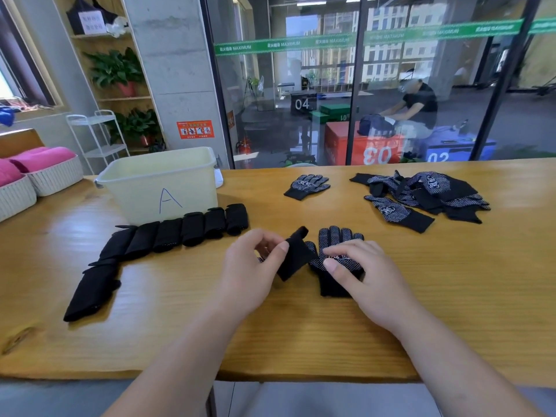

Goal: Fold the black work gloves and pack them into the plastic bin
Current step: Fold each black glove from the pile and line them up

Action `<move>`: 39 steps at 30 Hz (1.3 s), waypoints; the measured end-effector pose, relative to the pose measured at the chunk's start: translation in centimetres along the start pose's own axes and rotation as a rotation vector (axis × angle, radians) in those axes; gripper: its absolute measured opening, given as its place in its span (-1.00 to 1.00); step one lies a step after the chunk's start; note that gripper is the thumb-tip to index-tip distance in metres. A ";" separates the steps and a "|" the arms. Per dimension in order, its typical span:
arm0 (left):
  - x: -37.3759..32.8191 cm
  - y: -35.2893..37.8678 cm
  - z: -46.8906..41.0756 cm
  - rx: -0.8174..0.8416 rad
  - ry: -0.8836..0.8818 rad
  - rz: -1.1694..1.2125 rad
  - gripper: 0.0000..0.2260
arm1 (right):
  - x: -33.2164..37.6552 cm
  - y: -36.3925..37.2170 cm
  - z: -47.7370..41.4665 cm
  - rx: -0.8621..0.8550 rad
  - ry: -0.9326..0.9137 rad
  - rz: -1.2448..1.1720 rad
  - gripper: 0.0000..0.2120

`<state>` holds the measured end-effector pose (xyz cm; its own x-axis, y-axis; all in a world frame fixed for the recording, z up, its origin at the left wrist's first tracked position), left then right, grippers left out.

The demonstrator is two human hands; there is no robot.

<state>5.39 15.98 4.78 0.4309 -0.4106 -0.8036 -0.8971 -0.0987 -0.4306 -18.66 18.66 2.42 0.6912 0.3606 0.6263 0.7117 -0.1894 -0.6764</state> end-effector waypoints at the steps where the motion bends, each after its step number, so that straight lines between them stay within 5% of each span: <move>1: -0.7 0.7 0.0 0.017 0.003 0.034 -0.91 | 0.3 0.0 0.1 0.005 -0.004 -0.050 -0.48; 3: -1.8 2.3 -0.2 0.062 -0.002 0.082 -0.92 | 0.6 0.0 0.1 0.004 0.006 -0.129 -0.56; 6: -2.5 4.3 -0.6 0.133 -0.015 0.109 -0.92 | 0.5 -0.3 0.0 -0.029 0.059 -0.256 -0.95; 11: -1.5 6.1 -2.1 0.178 0.056 -0.094 -0.89 | 0.0 -2.1 0.0 -0.298 0.237 -0.652 -0.81; 18: 0.6 6.9 -2.8 0.649 0.139 -0.555 -0.20 | -2.7 -3.4 0.0 -0.696 0.511 -0.856 -0.92; 24: 2.1 6.2 -2.3 0.599 0.165 -0.664 -0.10 | -4.4 -4.0 0.3 -0.883 0.557 -0.860 -0.94; 39: 5.5 1.8 -2.5 0.418 0.199 -0.488 -0.30 | 3.4 -7.2 -4.6 -0.129 0.255 -0.840 -0.84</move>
<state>5.87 11.27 0.58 0.7156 -0.5708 -0.4026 -0.4734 0.0273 -0.8804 -20.86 17.10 11.25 -0.0698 0.2152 0.9741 0.9946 -0.0604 0.0846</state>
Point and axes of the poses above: each hand's wrist, its own z-axis away from the middle knuckle, its own y-axis out of the palm, x = y × z, the point moved 3 cm from there along -z, towards the middle knuckle, and after that the axes turned 4 degrees about x, right-handed, at the moved point
